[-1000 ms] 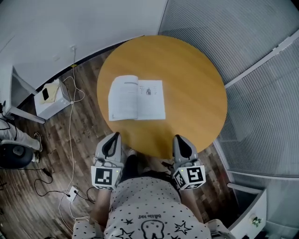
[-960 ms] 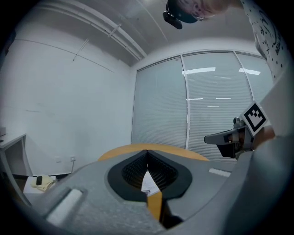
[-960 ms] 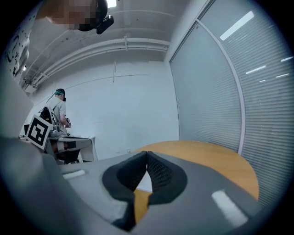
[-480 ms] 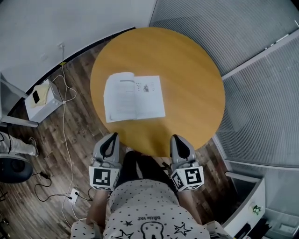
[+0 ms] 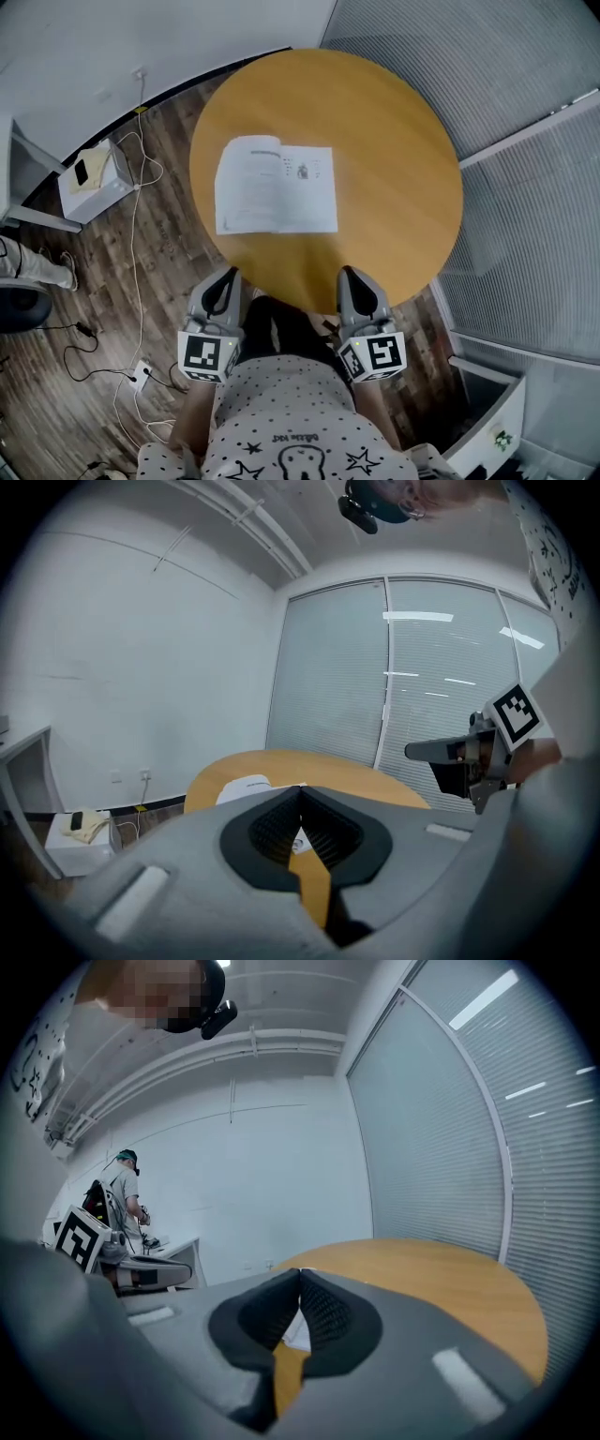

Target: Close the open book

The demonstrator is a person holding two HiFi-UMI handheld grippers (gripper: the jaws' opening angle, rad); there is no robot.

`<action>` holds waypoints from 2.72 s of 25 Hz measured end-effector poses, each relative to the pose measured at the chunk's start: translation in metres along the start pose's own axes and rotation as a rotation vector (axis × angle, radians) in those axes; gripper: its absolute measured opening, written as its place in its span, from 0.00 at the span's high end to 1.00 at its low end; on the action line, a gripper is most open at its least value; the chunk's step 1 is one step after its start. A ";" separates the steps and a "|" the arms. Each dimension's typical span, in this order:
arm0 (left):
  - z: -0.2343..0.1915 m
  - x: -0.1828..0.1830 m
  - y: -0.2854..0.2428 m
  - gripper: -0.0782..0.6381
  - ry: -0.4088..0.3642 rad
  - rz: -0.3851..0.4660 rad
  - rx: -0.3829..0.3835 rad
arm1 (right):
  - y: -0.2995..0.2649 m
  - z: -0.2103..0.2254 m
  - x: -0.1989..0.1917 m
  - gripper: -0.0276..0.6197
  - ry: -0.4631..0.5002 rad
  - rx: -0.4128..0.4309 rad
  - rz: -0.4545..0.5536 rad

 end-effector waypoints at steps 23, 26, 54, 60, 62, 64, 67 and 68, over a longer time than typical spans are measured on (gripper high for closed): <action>0.012 -0.013 -0.022 0.88 0.361 0.034 0.004 | 0.012 0.054 0.015 0.95 0.031 -0.046 0.009; 0.005 -0.016 -0.018 0.88 0.369 0.045 0.019 | 0.015 0.065 0.017 0.95 0.056 -0.078 0.003; -0.021 -0.036 -0.037 0.78 0.422 0.123 0.105 | -0.029 0.041 0.032 0.95 0.205 0.021 -0.086; -0.028 -0.054 -0.044 0.78 0.625 0.121 0.195 | -0.034 0.052 0.028 0.95 0.194 0.015 -0.092; -0.035 -0.065 -0.045 0.78 0.730 0.125 0.233 | -0.034 0.054 0.026 0.95 0.188 0.014 -0.097; -0.039 -0.074 -0.050 0.75 0.786 0.113 0.242 | -0.035 0.056 0.025 0.95 0.183 0.017 -0.102; -0.042 -0.089 -0.065 0.68 0.927 0.087 0.206 | -0.038 0.058 0.022 0.95 0.168 0.019 -0.108; -0.042 -0.096 -0.070 0.65 1.018 0.086 0.195 | -0.039 0.059 0.019 0.95 0.158 0.019 -0.111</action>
Point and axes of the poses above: the fingertips, and each gripper's own axes: y backward along the fingers, z to its right, x out of its top, the point moved 4 cm from there along y, backward along the fingers, and after that the axes turned 9 degrees about z, right-handed, at the moved point
